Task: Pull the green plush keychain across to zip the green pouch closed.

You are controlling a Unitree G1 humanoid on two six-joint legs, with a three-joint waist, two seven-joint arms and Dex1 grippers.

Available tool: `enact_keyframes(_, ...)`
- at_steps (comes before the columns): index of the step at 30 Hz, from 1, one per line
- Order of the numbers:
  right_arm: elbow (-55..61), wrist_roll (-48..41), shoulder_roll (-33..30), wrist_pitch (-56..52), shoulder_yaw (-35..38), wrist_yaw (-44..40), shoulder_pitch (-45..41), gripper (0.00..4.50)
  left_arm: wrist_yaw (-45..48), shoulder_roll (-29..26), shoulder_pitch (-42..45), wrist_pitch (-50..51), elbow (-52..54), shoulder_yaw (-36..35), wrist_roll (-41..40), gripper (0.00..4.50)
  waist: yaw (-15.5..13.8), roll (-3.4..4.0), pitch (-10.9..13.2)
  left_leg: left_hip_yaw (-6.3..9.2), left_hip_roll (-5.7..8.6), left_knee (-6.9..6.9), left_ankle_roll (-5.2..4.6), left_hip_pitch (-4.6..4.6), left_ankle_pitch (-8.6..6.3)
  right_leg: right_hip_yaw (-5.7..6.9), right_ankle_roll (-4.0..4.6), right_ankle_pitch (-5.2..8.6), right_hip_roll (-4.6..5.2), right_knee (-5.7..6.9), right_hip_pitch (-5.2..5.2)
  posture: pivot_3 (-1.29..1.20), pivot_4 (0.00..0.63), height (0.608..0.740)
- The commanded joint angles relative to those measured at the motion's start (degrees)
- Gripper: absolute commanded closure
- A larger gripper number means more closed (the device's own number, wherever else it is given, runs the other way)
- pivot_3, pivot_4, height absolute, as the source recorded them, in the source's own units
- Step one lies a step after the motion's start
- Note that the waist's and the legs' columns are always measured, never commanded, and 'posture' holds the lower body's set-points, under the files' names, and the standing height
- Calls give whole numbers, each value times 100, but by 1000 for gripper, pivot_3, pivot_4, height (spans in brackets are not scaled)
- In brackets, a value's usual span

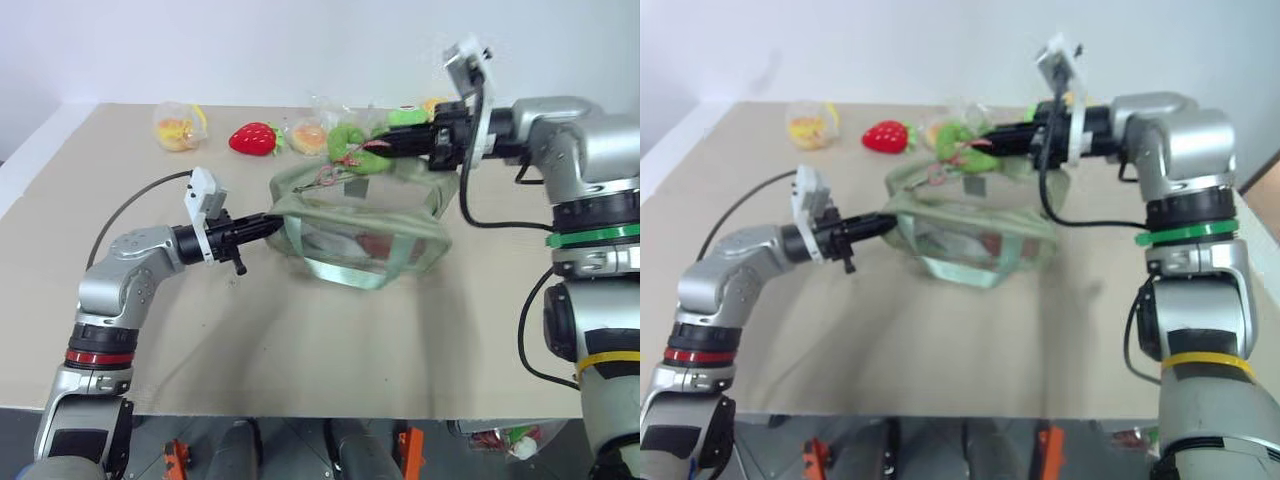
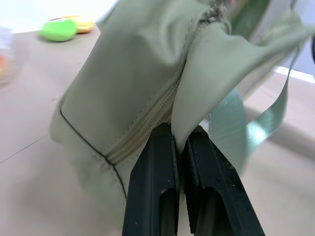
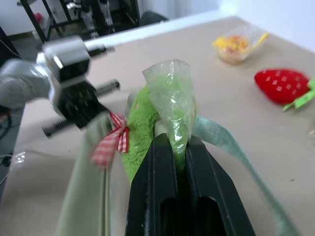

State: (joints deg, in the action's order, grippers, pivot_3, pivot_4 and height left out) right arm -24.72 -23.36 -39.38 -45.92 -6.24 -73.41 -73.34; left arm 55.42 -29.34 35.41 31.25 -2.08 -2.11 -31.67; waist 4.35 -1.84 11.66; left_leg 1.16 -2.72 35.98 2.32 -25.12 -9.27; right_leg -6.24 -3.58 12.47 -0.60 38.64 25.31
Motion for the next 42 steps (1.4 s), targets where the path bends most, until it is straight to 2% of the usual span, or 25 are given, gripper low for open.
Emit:
enact_keyframes(1, 253, -5, -277, 51, 383, 164, -126, 4490, -52, -56, 1, 8, -271, -45, 122, 4500, 22, 1, 0, -1, 0, -5, 0, 1, 0, -1, -1, -1, 0, 0, 4, 0, 150, 740)
enact_keyframes(6, 743, -89, -184, 87, 367, 295, 319, 4490, -42, -22, 56, -28, -333, -18, 126, 4500, 28, 2, 1, 3, -3, -30, 0, 6, 0, 1, 5, 4, -6, 1, 9, 0, 150, 740)
enact_keyframes(8, 1062, -238, -197, -12, 362, 196, 512, 3764, -47, -15, 63, -31, -341, -18, 124, 4500, 27, 2, 1, 2, -3, -34, 0, 6, 0, 0, 3, 7, -5, 1, 9, 0, 150, 740)
enact_keyframes(10, 1194, -222, -191, -29, 318, 248, 599, 3329, -55, -18, 50, -18, -320, -25, 113, 4500, 27, 2, 1, 2, -3, -34, 0, 6, 0, 1, 3, 8, -5, 1, 8, 0, 150, 740)
enact_keyframes(11, 1111, -176, -174, -106, 273, 319, 569, 2870, -58, -26, 29, -9, -294, -33, 106, 4500, 29, 2, 1, 2, -3, -33, 0, 7, 0, 1, 3, 7, -5, 1, 8, 0, 150, 740)
enact_keyframes(12, 1039, -144, -167, -124, 241, 341, 550, 2752, -62, -32, 21, -4, -285, -39, 103, 4500, 30, 2, 1, 2, -3, -33, 0, 9, 0, 1, 2, 7, -5, 1, 8, 0, 150, 740)
enact_keyframes(13, 993, -128, -163, -135, 224, 348, 537, 2352, -63, -34, 16, -2, -282, -42, 102, 4500, 30, 2, 1, 1, -3, -32, 0, 11, 0, 1, 1, 5, -5, 1, 7, 0, 150, 740)
enact_keyframes(28, 1093, -248, -50, -305, 101, 217, 506, 2352, -102, -47, 44, -32, -339, -79, 122, 4500, 32, 2, 1, 1, -4, -28, -2, 14, 2, 0, 4, -1, -6, 3, 6, 0, 150, 740)
enact_keyframes(31, 1192, -248, -28, -385, 43, 193, 516, 3041, -93, -32, 63, -61, -386, -72, 132, 4500, 32, 2, 1, 1, -4, -27, -2, 15, 2, 0, 4, -1, -7, 4, 6, 0, 150, 740)
enact_keyframes(35, 1014, -149, -35, -399, 21, 213, 388, 4455, -85, -8, 91, -99, -466, -34, 160, 4500, 31, 2, 1, 1, -4, -26, -2, 15, 2, 0, 3, -1, -7, 4, 5, 0, 150, 740)
enact_keyframes(42, 839, 69, -94, -180, -75, 137, 211, 4455, -68, 11, 110, -151, -538, -6, 167, 4500, 31, 2, 1, 1, -4, -25, -2, 15, 2, 0, 3, -2, -7, 5, 5, 0, 150, 740)
